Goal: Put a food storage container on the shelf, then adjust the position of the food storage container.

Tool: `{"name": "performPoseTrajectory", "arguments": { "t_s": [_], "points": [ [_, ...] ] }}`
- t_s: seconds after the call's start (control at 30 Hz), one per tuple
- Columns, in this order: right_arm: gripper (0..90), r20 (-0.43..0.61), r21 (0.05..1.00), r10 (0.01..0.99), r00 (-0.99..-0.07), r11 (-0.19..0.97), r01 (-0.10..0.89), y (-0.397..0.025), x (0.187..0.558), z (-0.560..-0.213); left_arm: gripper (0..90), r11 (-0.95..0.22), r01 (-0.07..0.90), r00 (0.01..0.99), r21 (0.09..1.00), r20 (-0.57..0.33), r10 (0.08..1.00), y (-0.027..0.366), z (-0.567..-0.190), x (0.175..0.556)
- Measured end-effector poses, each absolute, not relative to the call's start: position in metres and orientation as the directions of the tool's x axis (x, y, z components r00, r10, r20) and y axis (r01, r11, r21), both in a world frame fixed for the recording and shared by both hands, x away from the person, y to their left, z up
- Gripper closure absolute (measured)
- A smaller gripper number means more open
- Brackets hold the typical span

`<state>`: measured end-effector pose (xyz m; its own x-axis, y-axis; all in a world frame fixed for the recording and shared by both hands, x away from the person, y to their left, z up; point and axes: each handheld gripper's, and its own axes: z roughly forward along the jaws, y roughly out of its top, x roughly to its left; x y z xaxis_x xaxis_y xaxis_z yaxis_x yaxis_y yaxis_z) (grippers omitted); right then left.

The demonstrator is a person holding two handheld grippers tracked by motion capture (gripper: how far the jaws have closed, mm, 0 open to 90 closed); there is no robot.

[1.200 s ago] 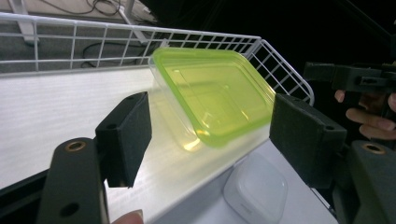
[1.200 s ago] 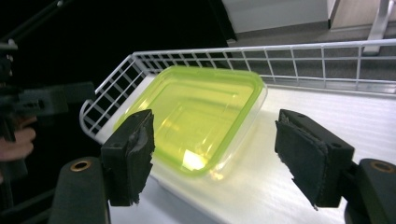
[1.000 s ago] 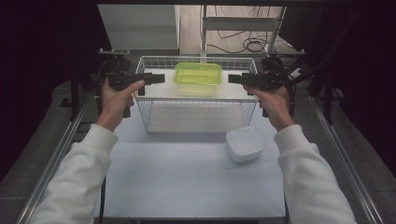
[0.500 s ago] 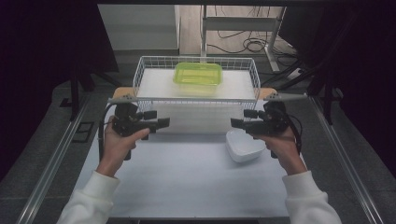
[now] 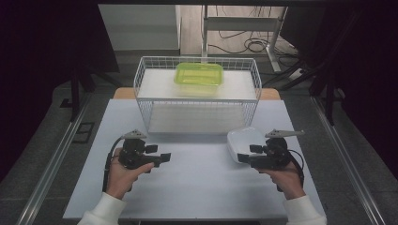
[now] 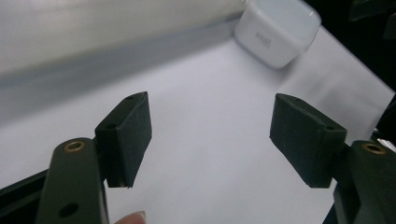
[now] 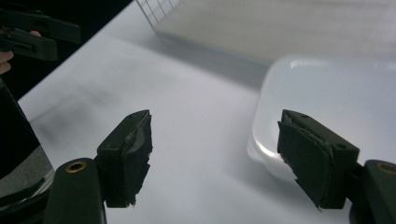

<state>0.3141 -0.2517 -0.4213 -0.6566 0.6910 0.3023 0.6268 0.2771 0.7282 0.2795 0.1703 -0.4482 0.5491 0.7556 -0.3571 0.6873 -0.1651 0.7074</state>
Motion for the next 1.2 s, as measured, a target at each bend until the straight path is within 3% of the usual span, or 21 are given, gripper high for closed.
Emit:
{"name": "performPoseTrajectory", "arguments": {
  "t_s": [0.57,0.97,1.2],
  "points": [
    [25.4,0.204,0.66,0.72,-0.663,0.399,0.636,-0.244,0.315,-0.441,24.0,-0.194,0.712,0.516,0.675,-0.315,0.796,0.167,-0.458,0.28],
    [25.6,0.2,0.654,0.776,-0.599,0.349,0.671,-0.26,0.324,-0.437,22.8,-0.217,0.722,0.521,0.657,-0.311,0.795,0.166,-0.463,0.285],
    [35.6,0.218,0.662,0.804,-0.553,0.295,0.689,-0.275,0.34,-0.428,22.4,-0.233,0.728,0.535,0.645,-0.322,0.782,0.162,-0.464,0.285]
  ]
}}
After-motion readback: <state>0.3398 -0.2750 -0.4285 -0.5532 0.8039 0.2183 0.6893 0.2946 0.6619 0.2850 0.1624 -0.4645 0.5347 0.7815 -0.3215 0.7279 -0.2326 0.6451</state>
